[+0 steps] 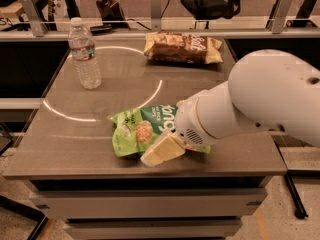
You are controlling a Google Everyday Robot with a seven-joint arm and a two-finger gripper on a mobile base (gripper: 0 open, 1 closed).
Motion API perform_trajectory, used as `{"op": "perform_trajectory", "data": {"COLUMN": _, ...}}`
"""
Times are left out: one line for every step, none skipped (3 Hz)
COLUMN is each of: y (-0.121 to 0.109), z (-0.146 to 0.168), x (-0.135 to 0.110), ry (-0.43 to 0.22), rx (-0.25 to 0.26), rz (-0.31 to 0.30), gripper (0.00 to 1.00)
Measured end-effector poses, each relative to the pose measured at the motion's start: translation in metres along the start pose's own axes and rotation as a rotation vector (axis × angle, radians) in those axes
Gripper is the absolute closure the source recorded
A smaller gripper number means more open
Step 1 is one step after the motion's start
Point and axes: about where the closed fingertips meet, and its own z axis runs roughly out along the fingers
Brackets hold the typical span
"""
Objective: Move green rice chip bag near brown chip bag
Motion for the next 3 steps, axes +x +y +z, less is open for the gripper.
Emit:
{"op": "perform_trajectory", "data": {"y": 0.0054, "z": 0.0094, "x": 0.0024, "ry": -0.015, "rx": -0.029, "rz": -0.020, "gripper": 0.42}}
{"op": "perform_trajectory", "data": {"y": 0.0088, "z": 0.0143, "x": 0.0070, "ry": -0.030, "rx": -0.044, "rz": -0.004, "gripper": 0.65}}
{"op": "perform_trajectory", "data": {"y": 0.0086, "z": 0.0128, "x": 0.0057, "ry": -0.030, "rx": -0.044, "rz": -0.004, "gripper": 0.88}}
